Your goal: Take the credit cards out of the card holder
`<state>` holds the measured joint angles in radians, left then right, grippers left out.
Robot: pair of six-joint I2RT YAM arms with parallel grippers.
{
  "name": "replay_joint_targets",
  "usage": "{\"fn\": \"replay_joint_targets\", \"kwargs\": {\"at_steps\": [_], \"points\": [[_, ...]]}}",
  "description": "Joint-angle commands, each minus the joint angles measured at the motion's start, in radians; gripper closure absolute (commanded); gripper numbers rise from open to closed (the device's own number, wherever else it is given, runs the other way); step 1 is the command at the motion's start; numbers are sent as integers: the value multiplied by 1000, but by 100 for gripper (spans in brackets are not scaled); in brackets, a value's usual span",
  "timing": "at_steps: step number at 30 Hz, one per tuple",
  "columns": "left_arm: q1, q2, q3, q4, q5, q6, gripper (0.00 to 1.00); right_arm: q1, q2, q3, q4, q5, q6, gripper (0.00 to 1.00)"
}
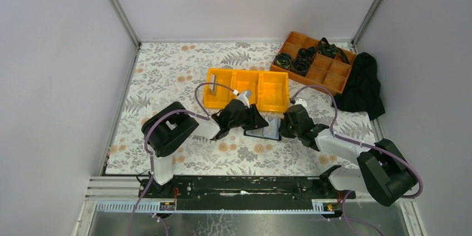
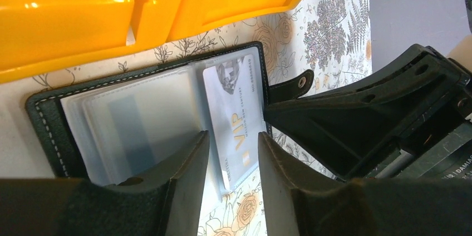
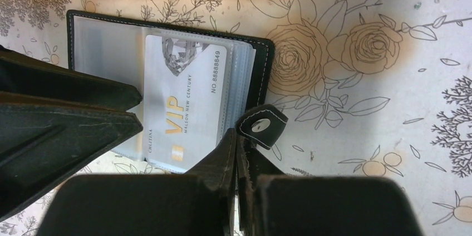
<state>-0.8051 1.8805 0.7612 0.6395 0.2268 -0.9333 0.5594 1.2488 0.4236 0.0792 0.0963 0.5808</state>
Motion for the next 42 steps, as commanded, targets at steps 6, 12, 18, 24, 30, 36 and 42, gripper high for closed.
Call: {"fn": "replay_joint_targets", "kwargs": {"at_steps": [6,12,18,24,30,36,42], "points": [[4,36,42,21,30,-2,59,7,43,-1,3,21,-7,97],[5,65,40,21,40,-7,61,7,27,-8,6,26,-13,97],[5,74,13,154,112,-60,65,7,37,-11,17,7,-11,98],[9,39,10,75,77,-27,66,7,-5,-8,-3,0,-14,98],[10,14,11,-13,22,20,69,7,-101,19,-39,-57,-12,98],[10,9,5,-38,4,31,70,7,-152,51,-68,-73,-18,98],[10,17,-3,-14,16,25,70,7,-89,46,-19,-97,-16,98]]}}
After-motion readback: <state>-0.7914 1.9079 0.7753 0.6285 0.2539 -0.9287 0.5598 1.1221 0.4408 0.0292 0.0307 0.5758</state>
